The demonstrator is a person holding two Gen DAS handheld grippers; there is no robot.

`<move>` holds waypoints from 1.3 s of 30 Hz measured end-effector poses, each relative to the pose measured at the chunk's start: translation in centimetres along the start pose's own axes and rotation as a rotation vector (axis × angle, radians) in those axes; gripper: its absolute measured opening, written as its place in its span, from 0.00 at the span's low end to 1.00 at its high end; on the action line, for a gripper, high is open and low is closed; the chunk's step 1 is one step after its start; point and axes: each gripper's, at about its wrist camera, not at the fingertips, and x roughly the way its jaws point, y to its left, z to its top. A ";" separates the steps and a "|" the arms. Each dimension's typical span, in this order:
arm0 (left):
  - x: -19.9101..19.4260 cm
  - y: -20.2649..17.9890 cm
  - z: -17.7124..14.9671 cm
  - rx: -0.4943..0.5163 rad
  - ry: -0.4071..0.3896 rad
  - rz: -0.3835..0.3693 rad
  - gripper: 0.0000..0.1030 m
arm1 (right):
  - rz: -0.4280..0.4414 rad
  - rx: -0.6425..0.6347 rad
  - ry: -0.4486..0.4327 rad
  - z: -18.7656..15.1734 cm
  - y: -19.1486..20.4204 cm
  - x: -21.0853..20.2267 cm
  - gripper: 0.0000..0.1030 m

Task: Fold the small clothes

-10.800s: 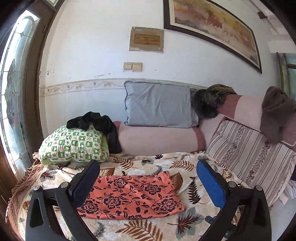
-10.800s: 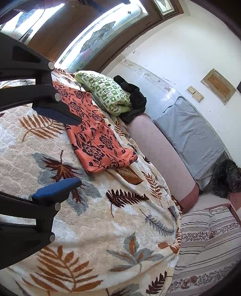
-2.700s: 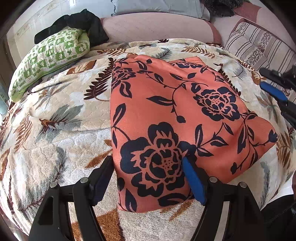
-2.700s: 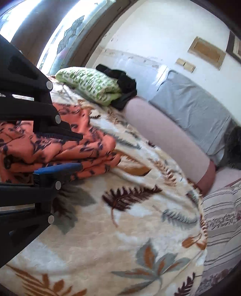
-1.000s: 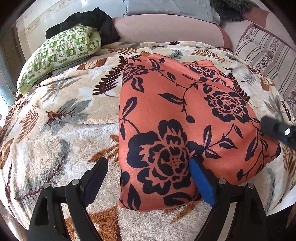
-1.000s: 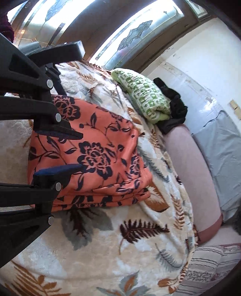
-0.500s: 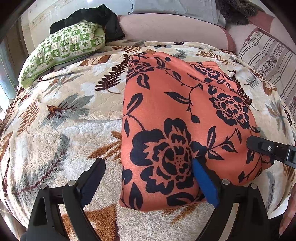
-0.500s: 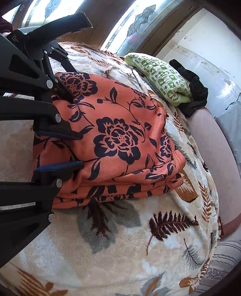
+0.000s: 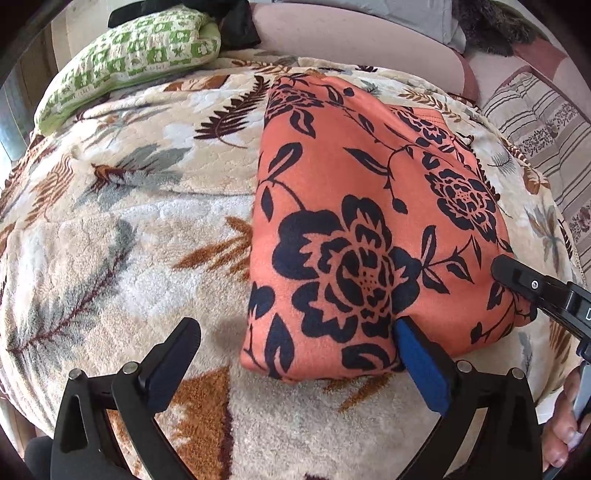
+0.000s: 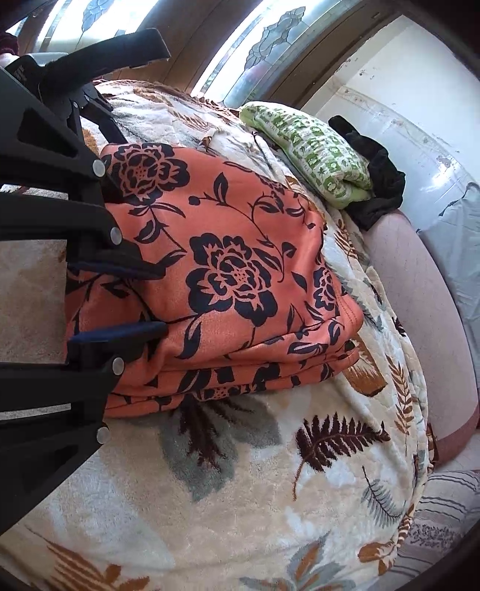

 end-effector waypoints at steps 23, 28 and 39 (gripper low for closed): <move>-17.2 1.9 0.2 0.080 -0.438 0.250 1.00 | -0.044 -0.153 -0.552 -4.3 8.8 -13.2 0.71; -17.9 2.0 -0.1 0.069 -0.456 0.248 1.00 | -0.077 -0.193 -0.554 -4.5 9.7 -13.0 0.71; -17.0 1.3 0.1 0.084 -0.441 0.238 1.00 | -0.115 -0.163 -0.503 -4.1 8.0 -11.5 0.71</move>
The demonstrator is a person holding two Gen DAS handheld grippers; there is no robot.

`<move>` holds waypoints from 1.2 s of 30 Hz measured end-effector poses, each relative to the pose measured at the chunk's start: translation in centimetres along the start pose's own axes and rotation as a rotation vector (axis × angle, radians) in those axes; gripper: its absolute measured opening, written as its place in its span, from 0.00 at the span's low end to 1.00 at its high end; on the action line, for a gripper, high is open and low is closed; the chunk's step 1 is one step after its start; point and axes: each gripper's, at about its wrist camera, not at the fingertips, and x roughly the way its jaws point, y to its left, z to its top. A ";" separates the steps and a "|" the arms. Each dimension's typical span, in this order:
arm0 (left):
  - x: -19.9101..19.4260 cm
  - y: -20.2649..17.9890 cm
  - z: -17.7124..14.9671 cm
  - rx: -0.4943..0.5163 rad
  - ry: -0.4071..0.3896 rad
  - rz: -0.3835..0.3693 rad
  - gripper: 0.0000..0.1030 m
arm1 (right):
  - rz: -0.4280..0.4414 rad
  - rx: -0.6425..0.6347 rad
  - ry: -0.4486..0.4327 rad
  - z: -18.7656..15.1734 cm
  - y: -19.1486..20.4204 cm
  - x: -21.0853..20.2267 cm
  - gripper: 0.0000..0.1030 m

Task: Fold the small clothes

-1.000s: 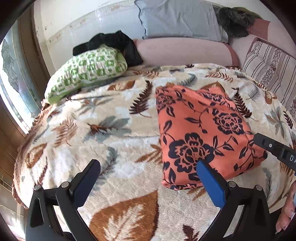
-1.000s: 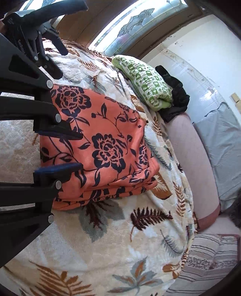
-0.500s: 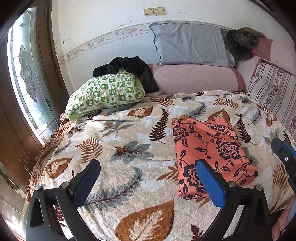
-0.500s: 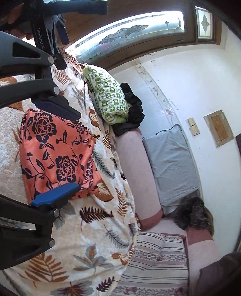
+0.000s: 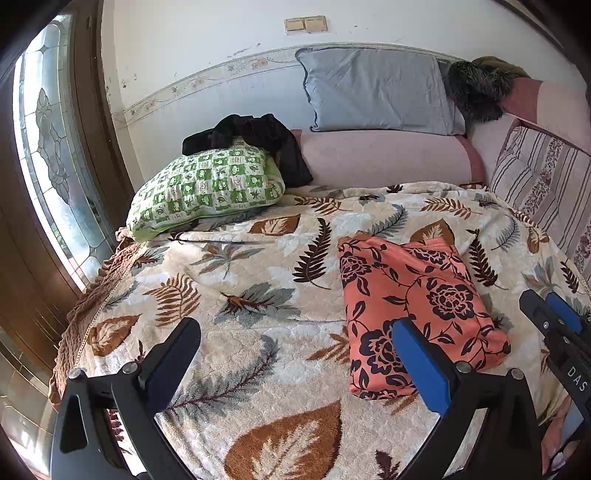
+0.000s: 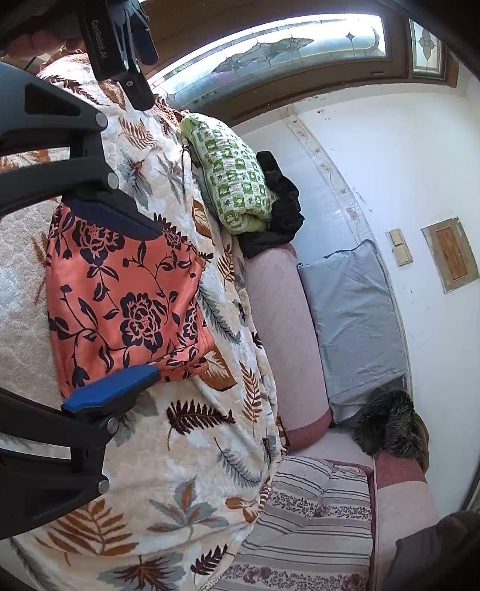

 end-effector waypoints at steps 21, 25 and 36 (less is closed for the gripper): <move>7.1 -1.8 -1.0 0.041 0.121 -0.010 1.00 | -0.029 0.117 0.159 -0.4 -4.6 5.3 0.71; 9.2 -2.2 -1.0 0.055 0.129 -0.046 1.00 | -0.034 0.166 0.197 -0.5 -5.6 6.7 0.71; 14.8 -2.2 0.2 0.049 0.139 -0.122 1.00 | 0.017 0.292 0.310 -0.3 -7.3 11.3 0.71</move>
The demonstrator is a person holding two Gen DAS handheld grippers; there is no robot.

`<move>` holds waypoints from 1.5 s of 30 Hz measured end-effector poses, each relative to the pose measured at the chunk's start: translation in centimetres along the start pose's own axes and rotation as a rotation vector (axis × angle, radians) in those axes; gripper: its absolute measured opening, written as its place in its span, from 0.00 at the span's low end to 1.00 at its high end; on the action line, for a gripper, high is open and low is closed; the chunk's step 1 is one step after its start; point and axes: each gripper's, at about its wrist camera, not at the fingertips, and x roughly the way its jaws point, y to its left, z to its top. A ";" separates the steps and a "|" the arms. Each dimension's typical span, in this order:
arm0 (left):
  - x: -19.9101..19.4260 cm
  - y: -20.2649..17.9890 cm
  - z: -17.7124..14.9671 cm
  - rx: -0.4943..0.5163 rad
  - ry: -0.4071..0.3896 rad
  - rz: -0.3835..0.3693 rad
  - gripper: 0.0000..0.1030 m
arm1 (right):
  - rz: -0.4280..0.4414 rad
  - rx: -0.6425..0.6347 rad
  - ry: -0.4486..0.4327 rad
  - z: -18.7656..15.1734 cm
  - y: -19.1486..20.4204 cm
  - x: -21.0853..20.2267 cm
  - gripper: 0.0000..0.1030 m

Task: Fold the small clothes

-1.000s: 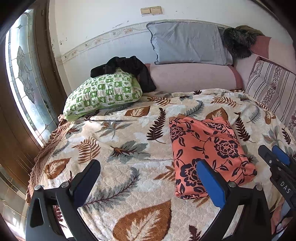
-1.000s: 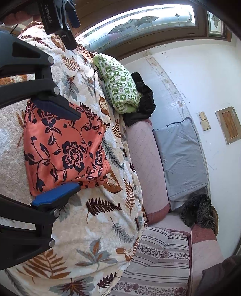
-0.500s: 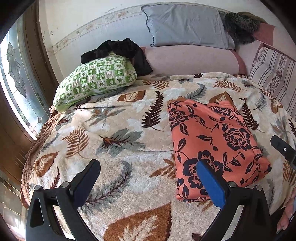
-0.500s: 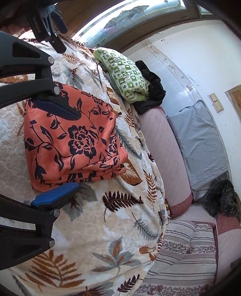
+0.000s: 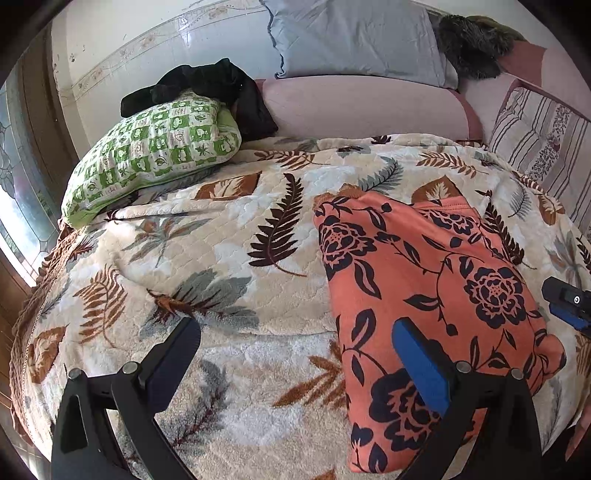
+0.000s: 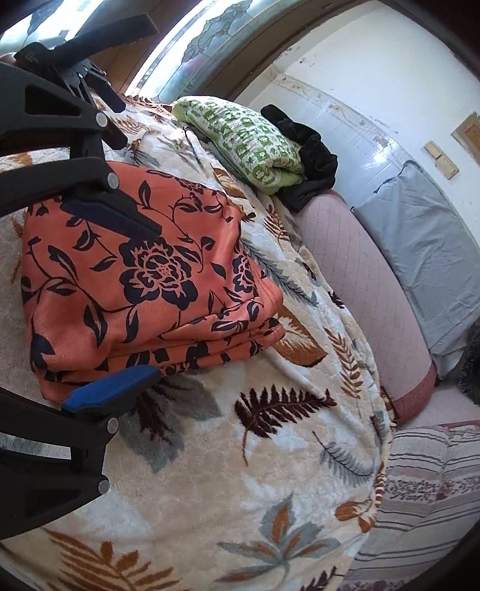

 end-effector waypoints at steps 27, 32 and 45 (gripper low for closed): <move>4.6 -0.5 1.5 -0.006 0.032 -0.107 1.00 | 0.008 0.018 0.066 5.0 -0.8 6.4 0.71; 4.8 -0.7 1.8 -0.005 0.033 -0.112 1.00 | 0.017 0.011 0.055 4.9 -0.5 6.2 0.71; 7.2 -0.2 1.5 -0.059 0.120 -0.145 1.00 | 0.064 -0.092 0.219 3.2 2.0 9.6 0.35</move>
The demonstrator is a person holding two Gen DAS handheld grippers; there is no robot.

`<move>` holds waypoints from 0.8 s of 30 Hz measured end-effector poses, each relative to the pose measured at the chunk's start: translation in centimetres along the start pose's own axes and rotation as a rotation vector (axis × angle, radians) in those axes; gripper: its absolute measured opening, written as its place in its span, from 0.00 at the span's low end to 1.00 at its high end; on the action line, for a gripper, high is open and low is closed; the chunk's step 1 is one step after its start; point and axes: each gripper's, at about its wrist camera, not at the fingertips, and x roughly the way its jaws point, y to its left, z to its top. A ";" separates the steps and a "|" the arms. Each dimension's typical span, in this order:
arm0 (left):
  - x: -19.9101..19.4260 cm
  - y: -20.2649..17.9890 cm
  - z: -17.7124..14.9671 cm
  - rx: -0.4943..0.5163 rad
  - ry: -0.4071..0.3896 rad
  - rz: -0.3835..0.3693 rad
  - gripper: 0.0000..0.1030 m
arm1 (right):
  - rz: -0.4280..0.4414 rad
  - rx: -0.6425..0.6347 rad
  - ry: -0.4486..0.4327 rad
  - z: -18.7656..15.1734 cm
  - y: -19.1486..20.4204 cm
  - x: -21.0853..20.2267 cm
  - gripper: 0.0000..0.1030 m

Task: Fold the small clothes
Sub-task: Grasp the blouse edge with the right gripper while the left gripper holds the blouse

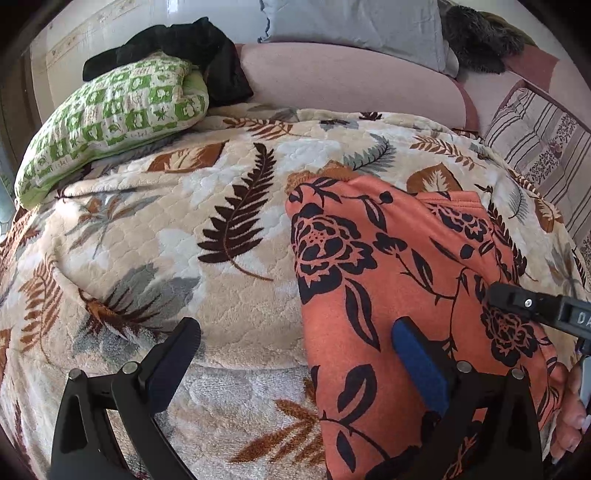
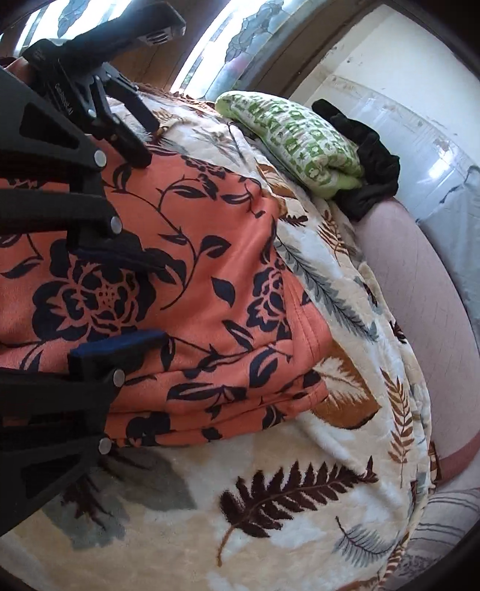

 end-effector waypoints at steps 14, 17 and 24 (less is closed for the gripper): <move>1.6 2.5 1.7 -0.092 0.040 -0.007 1.00 | 0.010 0.151 -0.048 5.3 -0.9 2.3 0.67; 1.5 2.9 1.4 -0.135 0.036 -0.030 1.00 | 0.000 0.152 -0.040 5.7 -1.3 3.2 0.67; -0.4 2.2 1.3 -0.081 -0.015 -0.010 1.00 | 0.069 0.128 -0.115 4.9 -0.4 0.2 0.67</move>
